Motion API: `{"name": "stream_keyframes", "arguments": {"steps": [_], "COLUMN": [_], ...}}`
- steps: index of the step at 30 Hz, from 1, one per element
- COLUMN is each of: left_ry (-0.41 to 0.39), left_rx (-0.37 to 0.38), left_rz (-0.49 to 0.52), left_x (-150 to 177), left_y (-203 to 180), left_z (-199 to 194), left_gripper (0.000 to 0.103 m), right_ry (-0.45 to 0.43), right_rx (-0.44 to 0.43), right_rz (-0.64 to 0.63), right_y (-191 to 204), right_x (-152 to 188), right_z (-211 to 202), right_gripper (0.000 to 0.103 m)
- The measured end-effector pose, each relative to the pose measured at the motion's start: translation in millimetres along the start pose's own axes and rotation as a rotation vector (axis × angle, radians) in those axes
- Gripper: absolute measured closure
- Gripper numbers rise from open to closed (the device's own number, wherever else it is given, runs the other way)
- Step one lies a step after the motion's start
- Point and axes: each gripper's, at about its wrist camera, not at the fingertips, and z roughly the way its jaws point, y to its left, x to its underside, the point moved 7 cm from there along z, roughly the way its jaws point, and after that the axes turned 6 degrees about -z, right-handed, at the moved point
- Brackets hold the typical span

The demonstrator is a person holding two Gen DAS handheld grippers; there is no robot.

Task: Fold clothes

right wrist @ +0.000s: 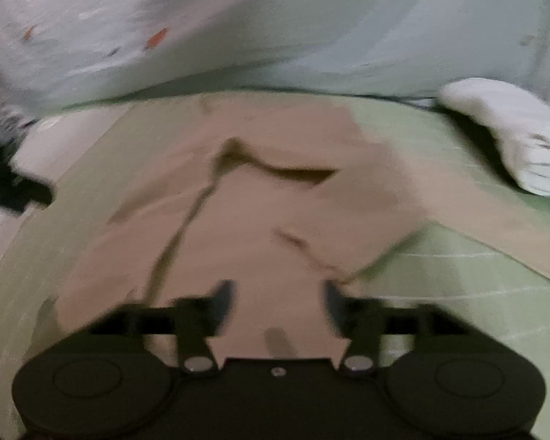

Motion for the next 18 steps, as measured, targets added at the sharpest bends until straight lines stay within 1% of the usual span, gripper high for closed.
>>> {"name": "stream_keyframes", "arguments": {"steps": [1,2,3,6,10,14,18], "left_ry": [0.005,0.008,0.01,0.022,0.045,0.069,0.091], "left_rx": [0.002,-0.001,-0.007,-0.014,0.016,0.041,0.049], "left_rz": [-0.003,0.003,0.015,0.045,0.066,0.1,0.135], "left_x": [3,5,7,10,10,7,4], "left_y": [-2,-4,-8,-24,-52,-86,-114], "left_z": [0,1,3,12,26,47,69], "left_gripper": [0.03,0.029,0.029,0.027,0.027,0.027,0.027], "right_ry": [-0.009,-0.018,-0.027,-0.024,-0.008,0.013,0.022], "right_rx": [0.022,0.044,0.066,0.105,0.123,0.197,0.231], "right_rz": [0.018,0.036,0.054,0.116,0.205,0.219,0.228], "right_y": [-8,-16,-23,-54,-93,-127,-158], "right_x": [2,5,7,17,26,32,35], "right_z": [-1,-3,-5,-5,-3,7,20], "right_gripper": [0.017,0.002,0.0,0.0,0.0,0.0,0.0]}}
